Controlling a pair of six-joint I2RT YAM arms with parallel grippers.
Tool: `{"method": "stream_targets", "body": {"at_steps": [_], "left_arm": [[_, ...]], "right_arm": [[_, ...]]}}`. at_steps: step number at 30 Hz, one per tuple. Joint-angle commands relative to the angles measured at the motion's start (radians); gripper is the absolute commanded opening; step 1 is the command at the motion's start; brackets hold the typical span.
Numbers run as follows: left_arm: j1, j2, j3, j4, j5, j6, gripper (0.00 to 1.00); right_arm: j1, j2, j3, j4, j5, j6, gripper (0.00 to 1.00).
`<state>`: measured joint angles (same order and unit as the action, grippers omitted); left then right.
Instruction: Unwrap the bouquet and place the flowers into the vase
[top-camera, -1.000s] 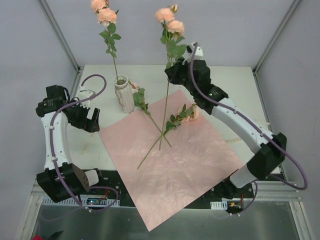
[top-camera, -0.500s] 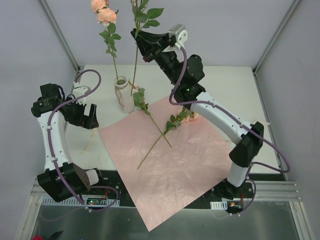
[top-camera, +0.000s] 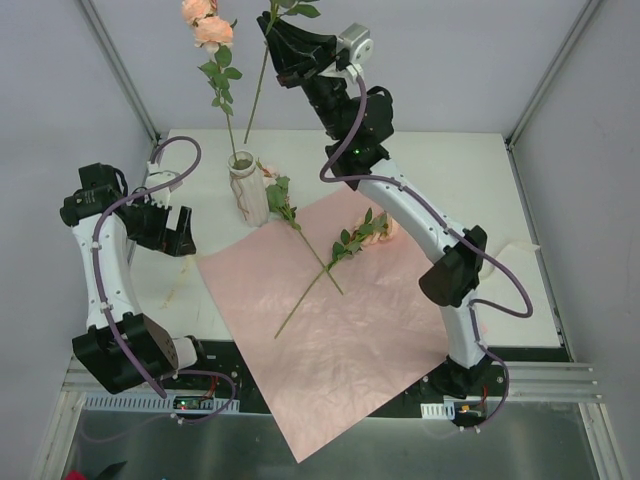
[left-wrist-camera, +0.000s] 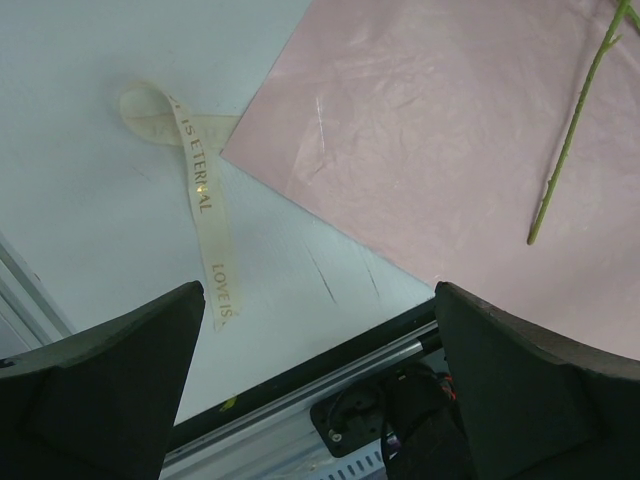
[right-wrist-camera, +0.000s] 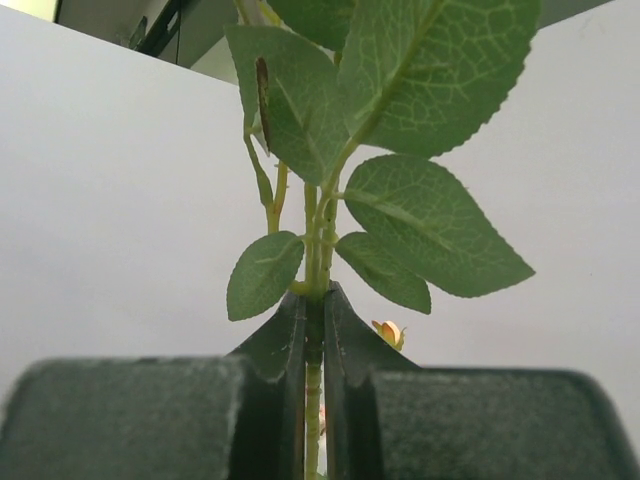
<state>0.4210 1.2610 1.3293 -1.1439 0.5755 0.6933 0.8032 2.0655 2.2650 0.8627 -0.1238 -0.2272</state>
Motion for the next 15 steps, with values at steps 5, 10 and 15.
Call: {"method": "stream_targets", "body": {"at_steps": [5, 10, 15], "left_arm": [[0.01, 0.032, 0.071, -0.043, 0.035, 0.04, 0.99], [0.01, 0.038, 0.079, -0.053, 0.037, 0.048, 0.99], [0.01, 0.038, 0.073, -0.053, 0.044, 0.048, 0.99]], "right_arm": [[-0.015, 0.096, 0.07, 0.081, 0.024, 0.065, 0.01], [-0.012, 0.099, -0.013, 0.114, 0.033, 0.092, 0.01], [-0.001, 0.088, -0.105, 0.13, 0.024, 0.097, 0.01]]}}
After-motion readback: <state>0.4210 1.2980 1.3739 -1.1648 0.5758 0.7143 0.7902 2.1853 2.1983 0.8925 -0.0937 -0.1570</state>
